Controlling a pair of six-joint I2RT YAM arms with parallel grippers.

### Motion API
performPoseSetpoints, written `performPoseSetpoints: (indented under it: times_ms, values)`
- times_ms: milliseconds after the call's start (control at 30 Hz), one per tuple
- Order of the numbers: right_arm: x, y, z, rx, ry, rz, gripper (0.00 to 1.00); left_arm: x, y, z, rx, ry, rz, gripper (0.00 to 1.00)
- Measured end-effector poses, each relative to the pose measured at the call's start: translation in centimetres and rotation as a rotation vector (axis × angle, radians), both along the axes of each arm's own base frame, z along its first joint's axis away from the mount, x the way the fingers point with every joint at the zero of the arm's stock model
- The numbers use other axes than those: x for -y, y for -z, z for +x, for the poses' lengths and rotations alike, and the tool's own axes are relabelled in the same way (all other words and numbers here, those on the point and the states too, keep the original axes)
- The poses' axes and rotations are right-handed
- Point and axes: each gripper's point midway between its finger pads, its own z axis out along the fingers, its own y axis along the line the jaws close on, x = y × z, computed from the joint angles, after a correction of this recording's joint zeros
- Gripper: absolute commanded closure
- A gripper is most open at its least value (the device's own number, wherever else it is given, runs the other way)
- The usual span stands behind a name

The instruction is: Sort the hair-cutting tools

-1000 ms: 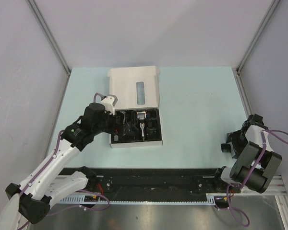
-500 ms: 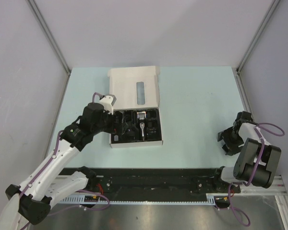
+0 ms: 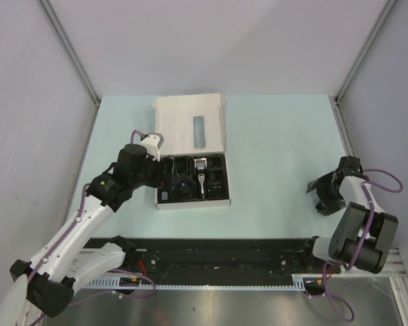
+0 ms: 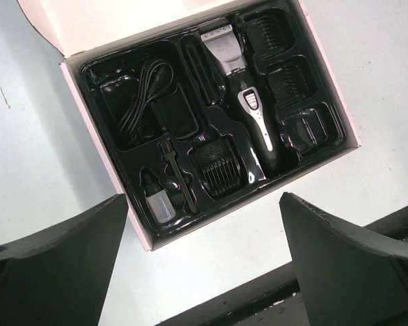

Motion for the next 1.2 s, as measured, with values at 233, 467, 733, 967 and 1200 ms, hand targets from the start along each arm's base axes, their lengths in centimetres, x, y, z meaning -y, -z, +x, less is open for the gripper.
performPoseSetpoints:
  times_ms: [233, 467, 733, 967, 1200]
  values:
    - [3.6, -4.3, 0.6, 0.112, 0.049, -0.015, 0.21, -0.2, 0.0, 0.1, -0.002, -0.01, -0.002, 0.0]
    - [6.6, -4.2, -0.7, 0.015, 0.102, -0.108, 0.36, -0.2, 0.5, 0.3, -0.021, -0.011, 0.001, 0.0]
    - [9.2, -1.7, -2.2, -0.083, 0.205, -0.099, 0.59, -0.3, 1.1, 0.5, -0.047, -0.017, 0.004, 0.0]
    - [10.0, 0.9, -2.4, -0.139, 0.223, -0.084, 0.63, -0.6, 1.1, 0.7, -0.047, -0.028, 0.003, 0.0]
    - [8.7, 1.2, -2.0, -0.122, 0.193, -0.09, 0.65, -0.7, 1.1, 0.7, -0.047, -0.032, 0.002, 0.0]
